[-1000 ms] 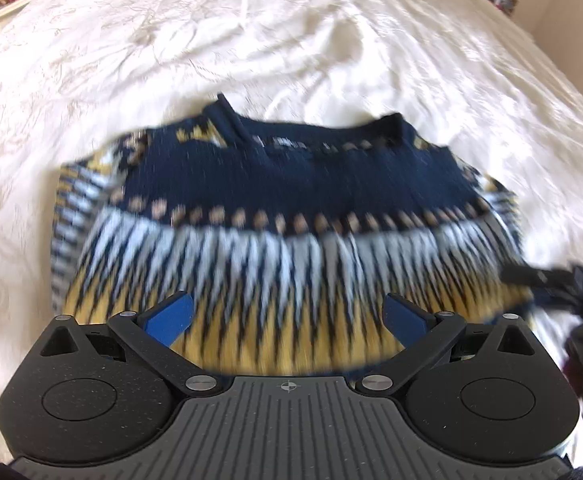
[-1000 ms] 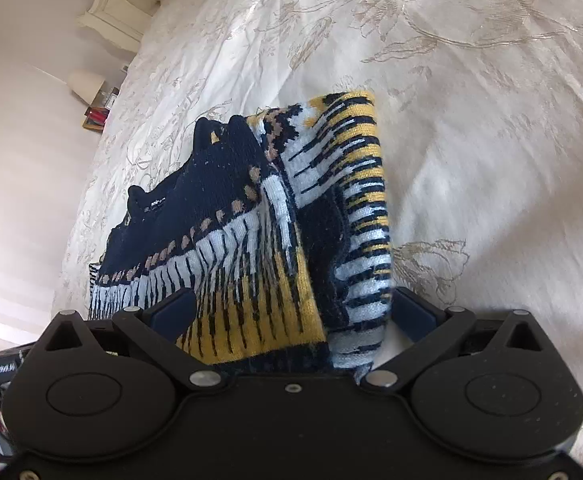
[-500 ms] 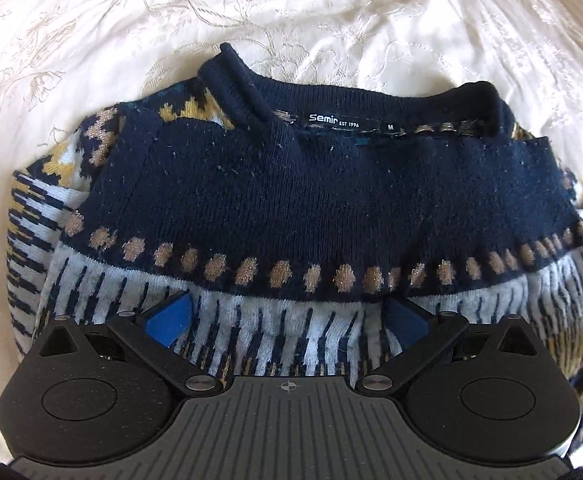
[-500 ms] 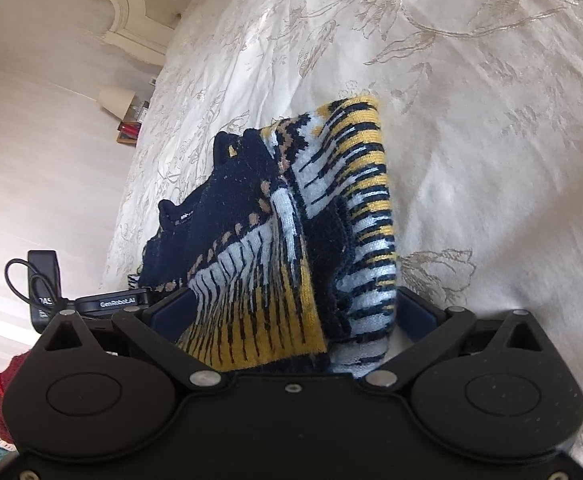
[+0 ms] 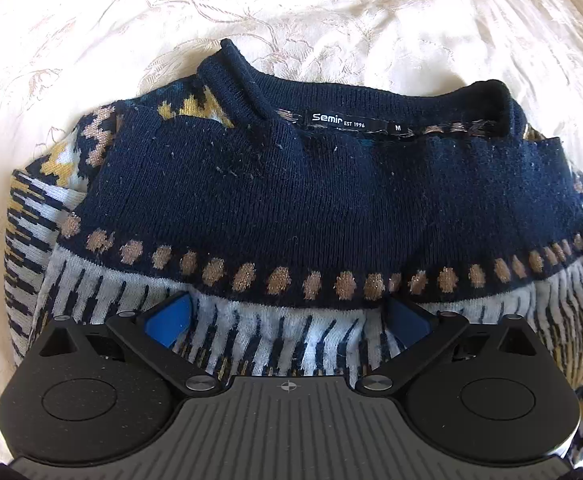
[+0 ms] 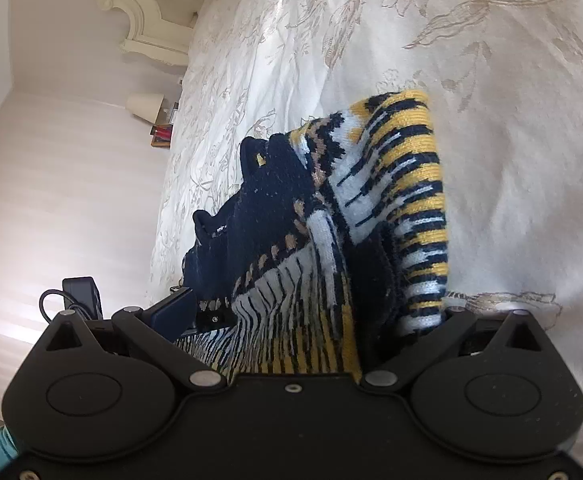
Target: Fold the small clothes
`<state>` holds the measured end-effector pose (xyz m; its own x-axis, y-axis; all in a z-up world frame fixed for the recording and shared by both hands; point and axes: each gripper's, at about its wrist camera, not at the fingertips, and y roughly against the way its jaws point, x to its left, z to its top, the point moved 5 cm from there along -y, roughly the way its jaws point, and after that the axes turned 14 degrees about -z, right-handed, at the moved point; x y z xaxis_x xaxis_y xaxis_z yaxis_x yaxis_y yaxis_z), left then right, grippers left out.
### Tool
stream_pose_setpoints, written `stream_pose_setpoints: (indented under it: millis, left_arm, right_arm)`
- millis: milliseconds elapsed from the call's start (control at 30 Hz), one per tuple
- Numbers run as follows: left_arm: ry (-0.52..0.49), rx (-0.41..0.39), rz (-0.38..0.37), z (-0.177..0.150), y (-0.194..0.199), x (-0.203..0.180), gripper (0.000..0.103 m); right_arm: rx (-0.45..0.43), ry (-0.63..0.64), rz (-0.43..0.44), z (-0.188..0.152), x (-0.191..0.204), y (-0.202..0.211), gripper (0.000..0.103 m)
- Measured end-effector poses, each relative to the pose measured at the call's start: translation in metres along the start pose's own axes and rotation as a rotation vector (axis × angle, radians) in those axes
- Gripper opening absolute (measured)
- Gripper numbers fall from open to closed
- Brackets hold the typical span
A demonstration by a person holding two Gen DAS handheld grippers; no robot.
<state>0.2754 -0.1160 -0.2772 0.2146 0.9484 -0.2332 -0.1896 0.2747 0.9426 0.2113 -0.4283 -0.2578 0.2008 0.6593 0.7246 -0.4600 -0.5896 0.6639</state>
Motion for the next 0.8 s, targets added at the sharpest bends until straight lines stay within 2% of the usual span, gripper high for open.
stream_pose_setpoints:
  millis: [233,400,633,733,800]
  left_arm:
    - [0.017,0.004,-0.048,-0.002,0.017,0.005,0.102]
    - [0.041,-0.026,-0.095,-0.029,0.047,0.001,0.102]
    - [0.098,-0.083,-0.094,-0.08,0.086,0.016,0.102]
    - [0.123,-0.101,-0.086,-0.095,0.101,0.022,0.102]
    - [0.139,-0.116,-0.084,-0.103,0.111,0.026,0.102]
  right_arm:
    - [-0.013,0.014,-0.004,-0.004,0.001,0.003,0.103]
    - [-0.012,-0.002,-0.022,-0.004,0.005,0.001,0.103]
    - [-0.01,-0.03,-0.043,-0.006,0.005,0.006,0.101]
    - [-0.008,0.024,-0.117,-0.008,0.011,0.007,0.083]
    - [-0.005,0.058,-0.175,-0.009,0.015,0.008,0.06]
